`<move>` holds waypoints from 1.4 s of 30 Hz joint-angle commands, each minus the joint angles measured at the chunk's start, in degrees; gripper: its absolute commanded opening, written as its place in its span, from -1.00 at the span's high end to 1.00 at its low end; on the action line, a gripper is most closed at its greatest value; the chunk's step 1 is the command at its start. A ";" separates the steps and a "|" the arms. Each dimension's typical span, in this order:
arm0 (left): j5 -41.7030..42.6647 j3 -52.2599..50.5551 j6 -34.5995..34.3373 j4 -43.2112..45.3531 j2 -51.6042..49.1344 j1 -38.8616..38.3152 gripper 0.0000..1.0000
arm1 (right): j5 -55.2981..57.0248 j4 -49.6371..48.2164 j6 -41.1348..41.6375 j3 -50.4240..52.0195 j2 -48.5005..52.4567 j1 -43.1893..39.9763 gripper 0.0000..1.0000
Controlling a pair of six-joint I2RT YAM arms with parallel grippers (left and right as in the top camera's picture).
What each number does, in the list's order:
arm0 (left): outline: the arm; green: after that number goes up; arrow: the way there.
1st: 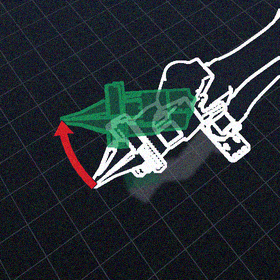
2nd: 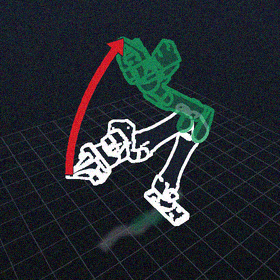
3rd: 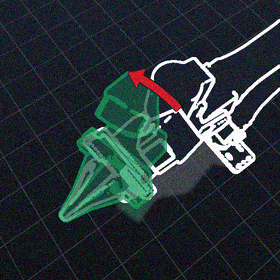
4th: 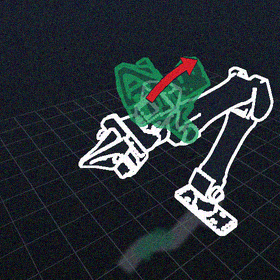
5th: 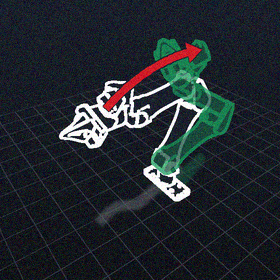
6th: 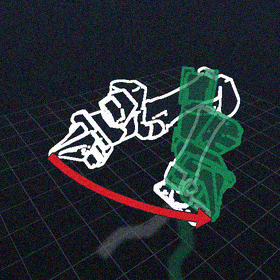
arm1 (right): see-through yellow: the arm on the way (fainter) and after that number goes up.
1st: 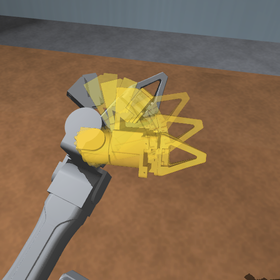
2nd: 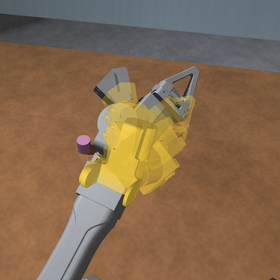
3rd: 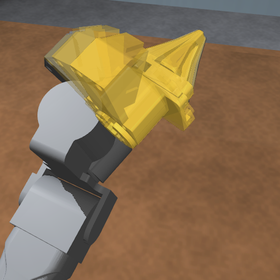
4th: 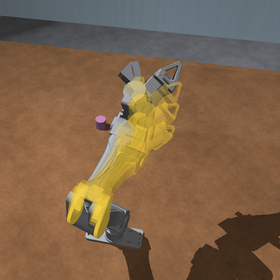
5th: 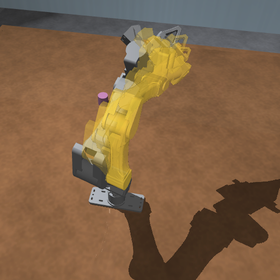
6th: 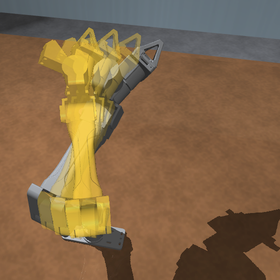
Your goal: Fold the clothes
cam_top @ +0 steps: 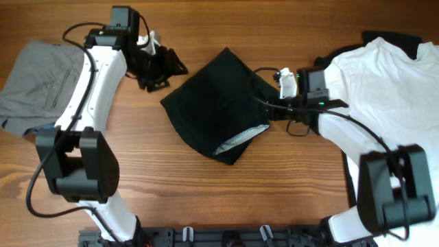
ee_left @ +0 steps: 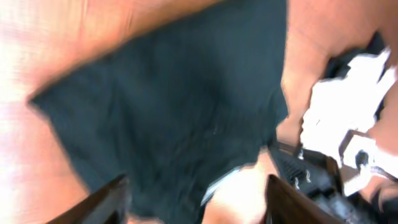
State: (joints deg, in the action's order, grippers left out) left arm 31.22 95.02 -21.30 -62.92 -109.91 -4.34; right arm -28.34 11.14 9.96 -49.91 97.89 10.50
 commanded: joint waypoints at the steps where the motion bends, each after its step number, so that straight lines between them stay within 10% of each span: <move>1: -0.24 0.33 1.62 -6.73 1.05 0.28 -0.56 | 2.99 -0.26 -0.46 -0.13 5.79 0.04 0.56; 10: -5.33 -9.22 -1.29 -6.86 1.03 -0.57 -0.97 | 6.43 0.44 2.51 -0.13 8.17 0.04 0.56; 19: 5.46 -32.52 -13.64 15.45 1.03 -1.20 -0.72 | 6.51 0.42 2.49 -0.13 8.17 0.04 0.56; 31: -0.22 -46.66 -34.03 41.07 1.03 -9.70 -0.50 | 6.51 0.52 2.67 -0.13 8.17 0.04 0.55; 42: -8.44 -47.12 -33.20 49.05 1.03 -12.26 0.71 | 6.51 1.18 2.64 -0.13 8.17 0.04 0.57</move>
State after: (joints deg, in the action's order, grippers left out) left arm 34.54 50.06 -56.80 -13.63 -105.23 -16.25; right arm -26.26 11.07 12.12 -50.41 103.50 10.46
